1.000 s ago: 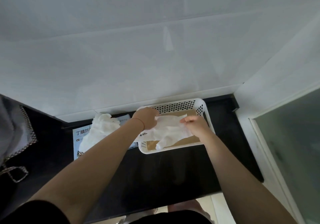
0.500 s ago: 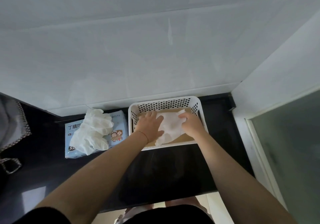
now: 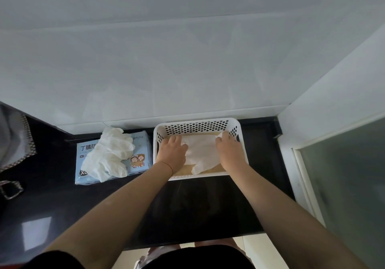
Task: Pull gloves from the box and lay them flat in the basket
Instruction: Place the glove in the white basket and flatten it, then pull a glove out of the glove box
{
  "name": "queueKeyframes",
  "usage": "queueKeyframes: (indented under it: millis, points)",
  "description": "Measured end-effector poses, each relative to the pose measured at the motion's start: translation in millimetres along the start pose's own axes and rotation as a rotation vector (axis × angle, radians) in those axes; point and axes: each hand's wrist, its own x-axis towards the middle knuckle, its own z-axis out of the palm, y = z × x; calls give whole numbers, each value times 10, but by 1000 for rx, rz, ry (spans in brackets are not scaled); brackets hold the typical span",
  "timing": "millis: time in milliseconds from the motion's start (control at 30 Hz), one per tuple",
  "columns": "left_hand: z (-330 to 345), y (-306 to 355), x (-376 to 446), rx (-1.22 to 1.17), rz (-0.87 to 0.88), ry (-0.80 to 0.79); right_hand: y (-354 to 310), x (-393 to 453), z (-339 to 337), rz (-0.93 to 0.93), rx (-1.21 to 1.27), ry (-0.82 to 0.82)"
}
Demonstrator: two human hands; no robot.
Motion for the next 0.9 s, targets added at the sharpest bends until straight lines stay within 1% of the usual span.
queueKeyframes:
  millis: [100,167,267,333,433,533,567,600,667,733,833,867,900]
  points:
    - [-11,-66,-43,58,-13,-35,29,-12,-36,9,-52,16]
    - [-5,-77,-54,63,21,-40,79,-42,-52,31,-53,-8]
    - [-41,-57,-59,-46,41,-14,104,-49,-144,22,32,-39]
    - [-113,-57,-69,-127,26,82,21,-11,-285,-5,102,-33]
    - [-291,-196,-142,-159,-44,250,-276,84,-513,-47,221,20]
    - [-444,-512,-358,-302,-197,433,-743,129,-675,-151,309,119]
    - [-490,-597,-397,-361,-257,461,-859,133,-717,-179,337,140]
    - [-512,-737,-476,-412,-331,453,-1024,127,-753,-208,364,156]
    - [-494,-1027,-658,-466,-498,373,-1336,94,-807,-241,426,151]
    - [-400,-1331,-846,-477,-594,325,-1615,69,-822,-262,457,140]
    - [-242,-1617,-987,-562,-611,122,-1877,31,-799,-264,456,113]
    - [-207,-1680,-1008,-611,-597,92,-1947,16,-792,-250,464,103]
    - [-198,-1714,-1013,-646,-586,99,-1987,3,-787,-235,471,96]
